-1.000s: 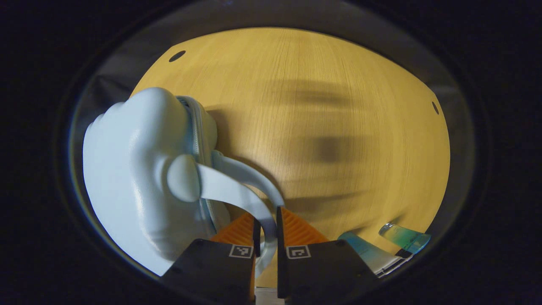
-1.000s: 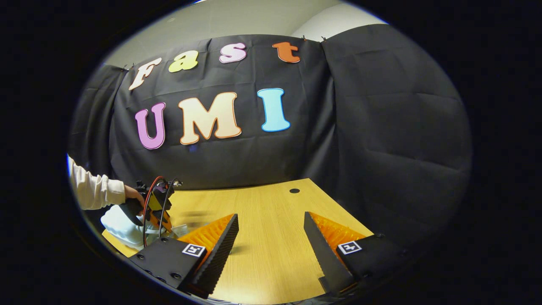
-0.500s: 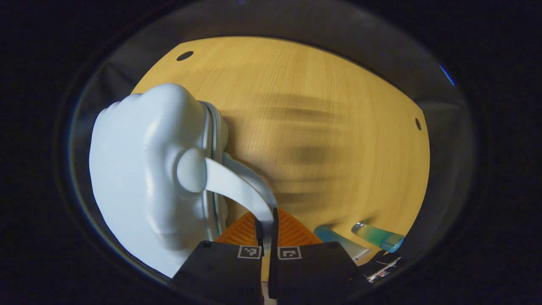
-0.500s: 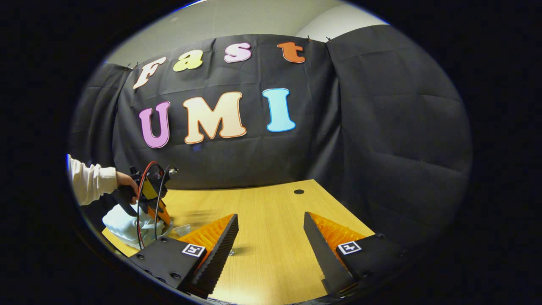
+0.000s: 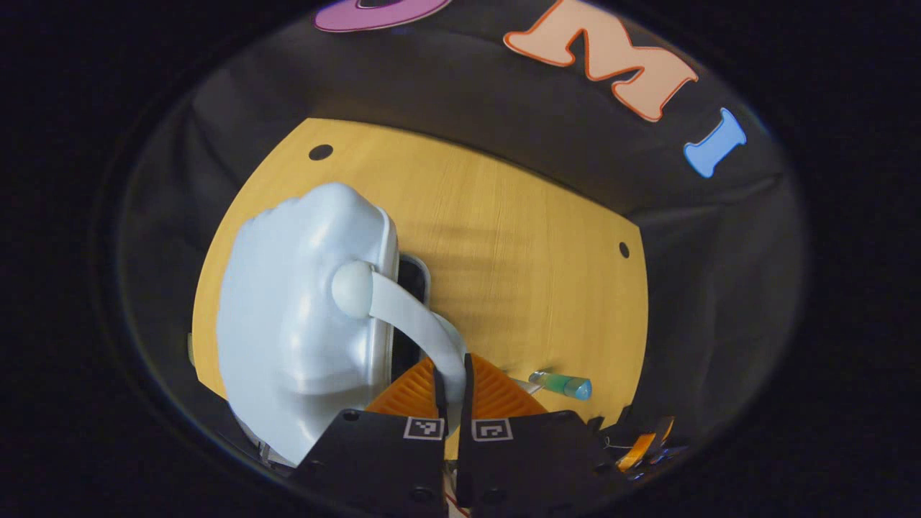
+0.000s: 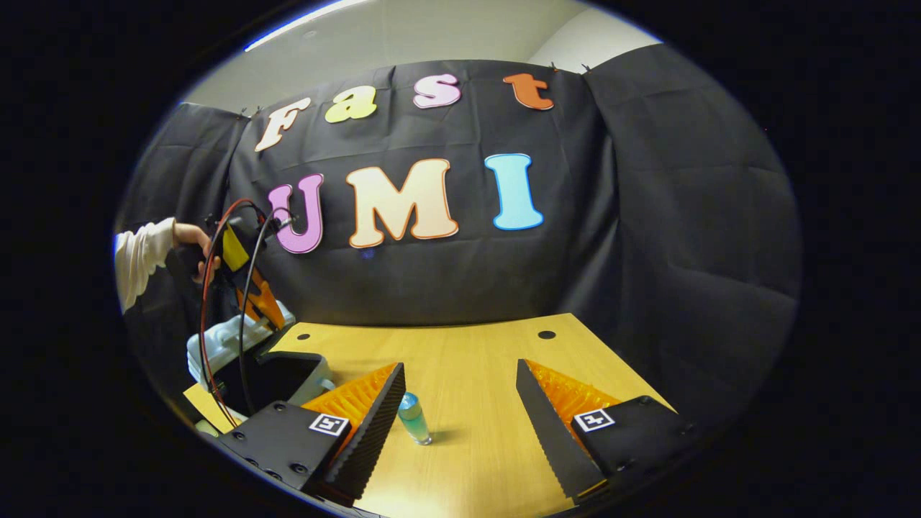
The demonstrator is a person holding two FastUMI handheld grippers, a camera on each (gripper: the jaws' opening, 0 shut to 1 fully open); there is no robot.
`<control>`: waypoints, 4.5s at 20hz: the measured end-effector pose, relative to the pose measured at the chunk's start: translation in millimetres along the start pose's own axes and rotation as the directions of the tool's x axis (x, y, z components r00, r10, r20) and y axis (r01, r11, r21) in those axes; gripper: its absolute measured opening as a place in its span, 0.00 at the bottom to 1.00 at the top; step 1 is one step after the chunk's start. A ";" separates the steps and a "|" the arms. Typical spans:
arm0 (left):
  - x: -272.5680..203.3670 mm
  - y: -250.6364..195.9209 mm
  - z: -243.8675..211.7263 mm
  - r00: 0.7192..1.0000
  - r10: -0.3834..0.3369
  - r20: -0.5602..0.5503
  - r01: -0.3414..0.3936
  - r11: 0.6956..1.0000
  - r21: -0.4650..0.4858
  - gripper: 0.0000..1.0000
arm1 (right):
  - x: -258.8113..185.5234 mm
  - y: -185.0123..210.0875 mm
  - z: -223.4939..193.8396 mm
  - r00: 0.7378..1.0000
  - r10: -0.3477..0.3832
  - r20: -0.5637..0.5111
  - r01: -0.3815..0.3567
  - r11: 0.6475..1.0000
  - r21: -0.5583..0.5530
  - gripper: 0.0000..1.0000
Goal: First open the suitcase, pack the skin care products into it, and then close the suitcase.
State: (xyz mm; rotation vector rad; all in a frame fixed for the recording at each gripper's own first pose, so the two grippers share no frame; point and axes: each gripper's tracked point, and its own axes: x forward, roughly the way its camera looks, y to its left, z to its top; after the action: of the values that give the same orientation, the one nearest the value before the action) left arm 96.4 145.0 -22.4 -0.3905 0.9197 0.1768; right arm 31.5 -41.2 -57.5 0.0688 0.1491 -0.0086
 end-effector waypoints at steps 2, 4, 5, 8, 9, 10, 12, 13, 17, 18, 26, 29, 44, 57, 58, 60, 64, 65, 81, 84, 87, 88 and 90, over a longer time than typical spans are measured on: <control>-30.4 19.6 12.4 0.999 0.000 0.041 0.001 1.000 -0.017 0.00 | 2.6 8.8 3.4 1.000 0.014 0.012 -0.014 1.000 -0.014 0.97; -57.5 46.3 28.3 0.996 0.005 0.085 -0.001 0.999 -0.047 0.00 | 3.9 18.0 3.8 1.000 0.025 0.015 -0.025 1.000 -0.016 0.97; -71.7 64.2 35.4 0.994 0.018 0.105 -0.012 0.998 -0.057 0.00 | 5.2 22.0 3.6 0.999 0.030 0.013 -0.030 0.999 -0.015 0.97; -103.0 127.9 52.6 0.984 0.093 0.151 -0.083 0.994 -0.072 0.00 | 5.4 35.1 3.6 0.999 0.036 0.015 -0.036 0.999 -0.026 0.97; -114.3 147.4 55.6 0.981 0.114 0.159 -0.104 0.992 -0.074 0.00 | 5.9 38.8 4.4 0.999 0.036 0.015 -0.036 0.999 -0.031 0.97; -121.1 165.5 56.9 0.977 0.131 0.169 -0.119 0.990 -0.076 0.00 | 6.6 43.1 2.4 0.999 0.036 0.013 -0.035 0.999 -0.033 0.98; -130.1 199.1 56.2 0.970 0.166 0.178 -0.153 0.985 -0.085 0.00 | 7.3 52.5 -0.3 0.999 0.038 0.006 -0.037 0.999 -0.035 0.97; -132.4 217.3 55.2 0.964 0.192 0.184 -0.177 0.980 -0.092 0.00 | 7.6 56.7 -0.3 0.999 0.040 0.005 -0.040 0.999 -0.035 0.97; -142.4 283.2 56.6 0.933 0.294 0.206 -0.276 0.955 -0.112 0.00 | 11.0 76.2 -3.0 0.999 0.049 -0.005 -0.049 0.998 -0.032 0.97; -140.5 296.7 55.0 0.931 0.305 0.199 -0.285 0.951 -0.123 0.00 | 11.3 80.7 -4.6 0.999 0.049 -0.007 -0.049 0.998 -0.033 0.97; -97.1 421.4 -11.1 0.922 0.385 0.046 -0.371 0.911 -0.182 0.00 | 15.1 105.1 -9.9 0.999 0.021 -0.026 -0.021 1.000 -0.004 0.97; -68.6 448.8 -43.3 0.931 0.364 -0.011 -0.359 0.913 -0.196 0.00 | 17.3 107.4 -7.0 1.000 -0.016 -0.024 0.016 1.000 -0.008 0.98; -36.3 457.8 -76.9 0.958 0.286 -0.013 -0.283 0.940 -0.192 0.62 | -1.3 120.5 -5.3 0.998 -0.053 -0.015 0.052 0.997 -0.055 0.97; -43.7 195.2 -104.3 0.982 0.113 0.154 -0.120 0.992 0.038 0.96 | 12.0 83.9 -48.4 0.989 0.052 -0.138 -0.058 0.998 -0.038 0.97; -35.2 165.2 -109.6 0.985 0.080 0.152 -0.089 0.995 0.054 0.96 | 17.1 81.6 -54.3 0.986 0.070 -0.153 -0.077 0.996 -0.042 0.97; -15.5 106.1 -120.6 0.991 0.007 0.133 -0.017 0.997 0.072 0.96 | 29.3 75.0 -66.3 0.975 0.102 -0.195 -0.113 0.992 -0.046 0.97; 33.7 15.5 -142.9 0.992 -0.102 0.069 0.096 0.992 0.088 0.97 | 52.6 68.2 -84.5 0.953 0.180 -0.244 -0.197 0.979 -0.046 0.97; 45.1 -0.4 -142.8 0.992 -0.103 0.070 0.096 0.991 0.094 0.97 | 59.6 65.2 -91.6 0.946 0.191 -0.262 -0.211 0.976 -0.047 0.97; 178.9 -99.7 -125.4 0.946 -0.173 0.276 0.095 0.957 0.273 0.95 | 123.3 68.2 -185.7 0.860 0.274 -0.430 -0.307 0.952 -0.008 0.99; 199.3 -96.6 -126.5 0.951 -0.156 0.267 0.083 0.961 0.265 0.78 | 126.0 68.0 -198.9 0.851 0.259 -0.456 -0.306 0.952 -0.031 0.96; 215.3 -87.6 -129.4 0.959 -0.130 0.251 0.063 0.964 0.258 0.65 | 127.4 65.9 -209.3 0.838 0.251 -0.485 -0.305 0.952 -0.033 0.96; 215.0 -86.9 -129.1 0.959 -0.133 0.250 0.065 0.963 0.260 0.49 | 127.5 65.6 -211.7 0.834 0.248 -0.493 -0.304 0.952 -0.035 0.96; 218.4 -86.6 -124.9 0.955 -0.135 0.263 0.064 0.963 0.261 0.41 | 129.8 65.8 -215.2 0.830 0.243 -0.501 -0.305 0.951 -0.044 0.99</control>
State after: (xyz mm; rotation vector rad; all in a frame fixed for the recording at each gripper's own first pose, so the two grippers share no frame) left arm 161.8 12.0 -243.3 -0.1707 0.6312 0.0194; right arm 128.8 38.9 -284.6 -0.0330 0.6521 0.3114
